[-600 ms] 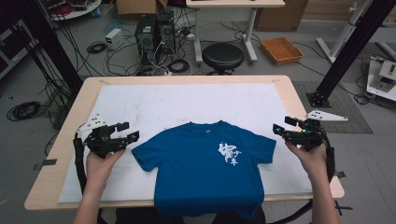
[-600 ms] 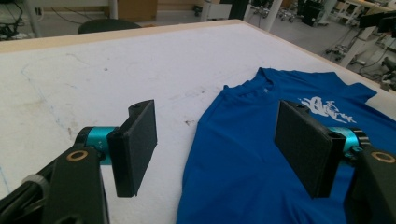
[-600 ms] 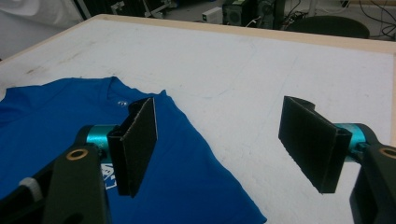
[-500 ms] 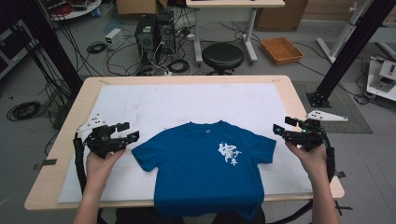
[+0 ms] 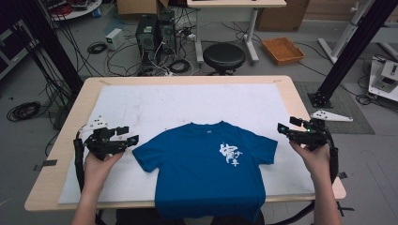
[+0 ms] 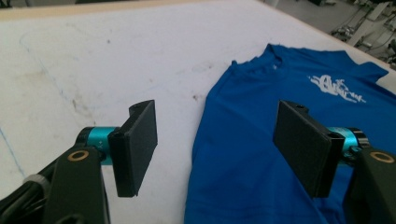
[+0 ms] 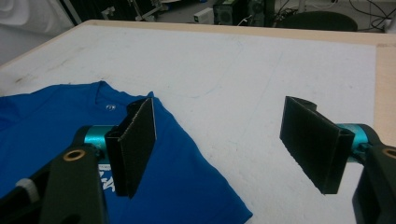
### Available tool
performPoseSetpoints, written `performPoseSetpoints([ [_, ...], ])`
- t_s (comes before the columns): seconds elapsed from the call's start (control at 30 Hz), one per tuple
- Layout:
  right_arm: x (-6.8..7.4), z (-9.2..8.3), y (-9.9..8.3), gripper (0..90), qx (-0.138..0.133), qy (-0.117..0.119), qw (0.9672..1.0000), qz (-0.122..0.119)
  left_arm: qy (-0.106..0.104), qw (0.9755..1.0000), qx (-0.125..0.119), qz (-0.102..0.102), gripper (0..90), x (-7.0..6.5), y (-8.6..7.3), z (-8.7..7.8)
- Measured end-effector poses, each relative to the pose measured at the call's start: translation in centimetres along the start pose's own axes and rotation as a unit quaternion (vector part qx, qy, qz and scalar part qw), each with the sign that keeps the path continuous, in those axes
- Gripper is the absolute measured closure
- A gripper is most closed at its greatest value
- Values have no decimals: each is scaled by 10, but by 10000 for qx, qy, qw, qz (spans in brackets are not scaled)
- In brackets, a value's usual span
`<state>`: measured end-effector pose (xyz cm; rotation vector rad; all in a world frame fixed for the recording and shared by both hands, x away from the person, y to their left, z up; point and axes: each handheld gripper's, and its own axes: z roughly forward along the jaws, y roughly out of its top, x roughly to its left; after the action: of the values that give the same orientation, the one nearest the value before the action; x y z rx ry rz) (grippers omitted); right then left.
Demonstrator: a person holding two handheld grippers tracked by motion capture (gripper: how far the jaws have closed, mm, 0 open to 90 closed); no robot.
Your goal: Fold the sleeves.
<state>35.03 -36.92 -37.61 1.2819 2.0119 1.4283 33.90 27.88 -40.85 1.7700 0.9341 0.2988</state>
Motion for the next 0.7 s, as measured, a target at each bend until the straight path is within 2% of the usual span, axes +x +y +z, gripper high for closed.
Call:
performPoseSetpoints([
  [0.1, 0, -1, 0, 268, -25, 17, 10000, 1, 3, 9999, 101, -84, 337, 3, -4, 0],
  [0.23, 3, -2, 3, 272, -74, -5, 9999, -90, -26, 9993, 368, 7, 454, 4, -8, 1],
  [0.3, 3, -2, 3, 274, -64, -29, 9999, -113, -60, 9986, 523, -8, 465, 7, -12, 3],
  [0.33, 2, -2, 3, 287, -62, -44, 9999, -123, -131, 9968, 780, -68, 494, 11, -16, 5],
  [0.37, 2, -2, 2, 287, -50, -46, 9999, -95, -131, 9968, 780, -68, 498, 11, -16, 5],
  [0.4, 1, -1, 2, 287, -38, -53, 9999, -84, -110, 9957, 911, -110, 523, 13, -18, 6],
  [0.47, 0, -1, 1, 287, -33, -76, 9999, -70, -41, 9922, 1227, -217, 546, 16, -23, 11],
  [0.6, -1, -1, 1, 288, -31, -96, 9999, -80, 0, 9897, 1388, -335, 582, 16, -25, 15],
  [0.63, -1, -1, 1, 291, -37, -101, 9999, -87, 10, 9884, 1470, -379, 619, 16, -25, 15],
  [0.67, 0, -1, 1, 302, -49, -114, 9999, -102, -5, 9878, 1509, -395, 701, 16, -26, 16],
  [0.7, 0, -1, 1, 302, -49, -114, 9999, -102, -6, 9871, 1549, -408, 701, 16, -27, 16],
])
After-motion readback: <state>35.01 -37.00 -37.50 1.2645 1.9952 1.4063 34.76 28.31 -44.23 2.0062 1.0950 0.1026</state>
